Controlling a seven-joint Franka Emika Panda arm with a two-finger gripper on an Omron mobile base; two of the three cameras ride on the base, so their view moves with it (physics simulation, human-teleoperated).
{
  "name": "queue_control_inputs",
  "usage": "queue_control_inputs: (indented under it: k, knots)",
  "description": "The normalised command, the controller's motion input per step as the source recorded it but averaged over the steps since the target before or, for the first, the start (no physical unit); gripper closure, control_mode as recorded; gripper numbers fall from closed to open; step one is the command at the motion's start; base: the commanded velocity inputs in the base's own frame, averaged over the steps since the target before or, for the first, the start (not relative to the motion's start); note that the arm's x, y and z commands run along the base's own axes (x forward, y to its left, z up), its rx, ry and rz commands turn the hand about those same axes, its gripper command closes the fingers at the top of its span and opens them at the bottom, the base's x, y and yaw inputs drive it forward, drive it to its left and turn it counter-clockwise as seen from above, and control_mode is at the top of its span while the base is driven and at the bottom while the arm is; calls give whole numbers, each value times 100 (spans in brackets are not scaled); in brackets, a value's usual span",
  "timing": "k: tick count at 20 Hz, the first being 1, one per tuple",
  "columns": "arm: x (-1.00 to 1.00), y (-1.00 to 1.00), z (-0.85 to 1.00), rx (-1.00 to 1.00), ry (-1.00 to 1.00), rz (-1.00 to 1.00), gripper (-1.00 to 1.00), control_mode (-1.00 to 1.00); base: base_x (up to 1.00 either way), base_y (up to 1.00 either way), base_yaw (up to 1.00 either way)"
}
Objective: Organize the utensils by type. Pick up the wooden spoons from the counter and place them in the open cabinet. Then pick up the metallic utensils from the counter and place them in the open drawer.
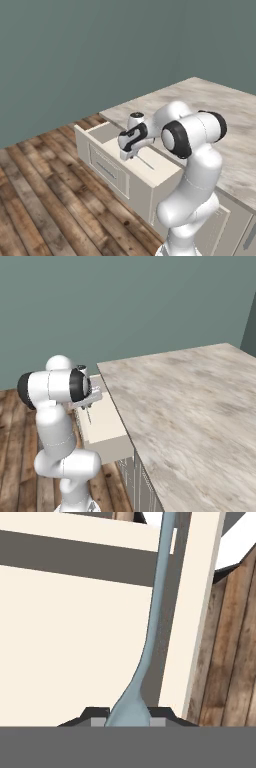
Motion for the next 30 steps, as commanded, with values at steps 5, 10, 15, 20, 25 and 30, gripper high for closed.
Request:
queue_control_inputs:
  k: [5,10,15,20,25,30]
  knots:
    - [5,0,-34,0,-2,0,100,-100,0,0,0]
    - [3,0,-32,1,-3,0,100,-100,0,0,0]
    - [0,0,-29,1,-5,0,100,-100,0,0,0]
    - [0,0,-26,2,-5,0,100,-100,0,0,0]
    - [0,5,-26,1,-10,-5,100,-100,0,0,0]
    - [-21,25,-20,1,-12,-8,100,-100,0,0,0]
